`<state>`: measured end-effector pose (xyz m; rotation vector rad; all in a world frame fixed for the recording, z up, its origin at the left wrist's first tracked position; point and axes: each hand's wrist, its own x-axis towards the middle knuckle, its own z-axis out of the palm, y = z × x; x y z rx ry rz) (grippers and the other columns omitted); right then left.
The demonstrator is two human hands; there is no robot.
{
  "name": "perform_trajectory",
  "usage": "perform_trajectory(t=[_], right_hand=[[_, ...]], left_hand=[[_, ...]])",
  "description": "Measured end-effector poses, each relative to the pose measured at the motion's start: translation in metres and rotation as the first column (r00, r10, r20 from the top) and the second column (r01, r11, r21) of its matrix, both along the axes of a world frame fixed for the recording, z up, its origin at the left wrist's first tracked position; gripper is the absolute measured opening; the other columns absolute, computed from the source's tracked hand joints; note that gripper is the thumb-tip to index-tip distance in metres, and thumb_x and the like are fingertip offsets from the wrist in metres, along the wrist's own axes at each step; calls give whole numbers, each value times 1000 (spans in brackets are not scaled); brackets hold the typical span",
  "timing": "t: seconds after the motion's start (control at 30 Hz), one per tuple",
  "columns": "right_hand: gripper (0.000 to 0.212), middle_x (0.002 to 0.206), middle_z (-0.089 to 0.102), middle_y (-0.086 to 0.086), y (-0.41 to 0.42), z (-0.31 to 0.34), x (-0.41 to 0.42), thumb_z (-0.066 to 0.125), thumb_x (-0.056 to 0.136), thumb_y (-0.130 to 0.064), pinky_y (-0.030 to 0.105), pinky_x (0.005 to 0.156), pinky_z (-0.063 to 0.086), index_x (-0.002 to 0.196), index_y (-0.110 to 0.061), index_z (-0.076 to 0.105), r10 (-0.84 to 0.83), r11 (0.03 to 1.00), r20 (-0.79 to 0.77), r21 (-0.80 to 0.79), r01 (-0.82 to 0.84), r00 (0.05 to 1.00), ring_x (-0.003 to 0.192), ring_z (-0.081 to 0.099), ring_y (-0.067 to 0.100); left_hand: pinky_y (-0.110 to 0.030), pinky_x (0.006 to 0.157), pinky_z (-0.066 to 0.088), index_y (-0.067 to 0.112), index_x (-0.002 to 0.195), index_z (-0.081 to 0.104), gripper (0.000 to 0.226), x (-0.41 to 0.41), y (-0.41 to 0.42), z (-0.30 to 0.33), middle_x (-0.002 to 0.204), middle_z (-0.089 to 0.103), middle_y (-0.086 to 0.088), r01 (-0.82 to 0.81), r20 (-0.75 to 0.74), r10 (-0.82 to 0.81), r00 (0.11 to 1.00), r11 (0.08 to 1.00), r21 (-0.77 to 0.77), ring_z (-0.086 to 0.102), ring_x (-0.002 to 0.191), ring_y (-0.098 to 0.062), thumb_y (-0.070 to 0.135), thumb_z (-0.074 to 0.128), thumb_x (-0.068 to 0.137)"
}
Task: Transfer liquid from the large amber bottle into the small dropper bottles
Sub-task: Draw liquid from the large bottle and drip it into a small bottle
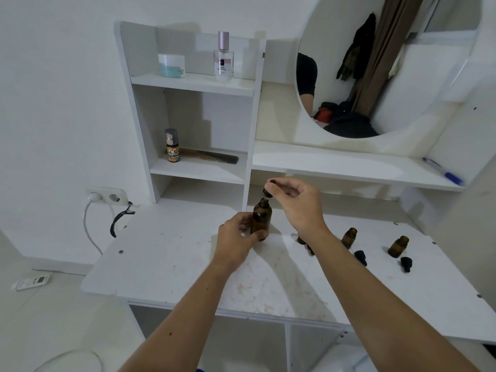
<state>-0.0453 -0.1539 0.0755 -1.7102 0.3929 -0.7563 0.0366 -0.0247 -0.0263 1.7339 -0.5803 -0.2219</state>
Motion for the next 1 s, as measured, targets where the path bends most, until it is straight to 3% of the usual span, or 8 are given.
perform_trajectory(t=[0.3,0.47,0.6,0.7,0.83,1.0], right_hand=[[16,101,83,1,-4,40,-16,81,92,-12,24,95,60,108,-11,81,-43,999,217,29,38,975,98,79,13],[13,90,83,-8,-6,58,-33,79,93,-10,23,92,61,105,-16,79,-59,998,291,26,54,955,91,79,7],[16,97,82,-4,-15,59,-52,80,93,-11,25,95,60,108,-14,79,-91,996,304,12,91,948,95,79,10],[15,96,82,-3,-23,48,-69,80,93,-10,23,92,59,107,-12,79,-114,993,287,7,117,951,94,80,12],[17,97,81,-3,-33,28,-91,78,94,-5,15,86,58,111,-5,78,-143,989,252,6,146,957,90,79,4],[21,101,82,3,-46,9,-100,79,93,-7,18,89,59,114,-3,78,-208,978,197,40,204,958,95,80,10]], left_hand=[[-37,109,51,21,133,64,59,-9,1,4,122,72,5,-6,-10,6,1000,999,51,65,115,-14,27,90,80],[-30,107,50,20,139,59,71,-20,8,7,133,69,3,-34,-4,34,999,996,77,63,119,-12,29,92,77],[-34,112,48,16,143,54,80,-41,18,12,140,64,0,-136,-45,139,989,989,54,61,128,-16,29,94,74],[-33,107,52,18,133,59,69,-67,22,9,128,68,4,-173,-20,173,985,985,19,64,118,-13,32,93,74],[-29,99,55,20,127,62,60,-85,14,5,121,71,5,-105,21,104,994,993,56,66,109,-9,36,91,77],[-27,103,52,18,133,62,59,-81,-15,8,131,68,2,31,57,-37,998,995,97,64,120,-11,32,88,82]])
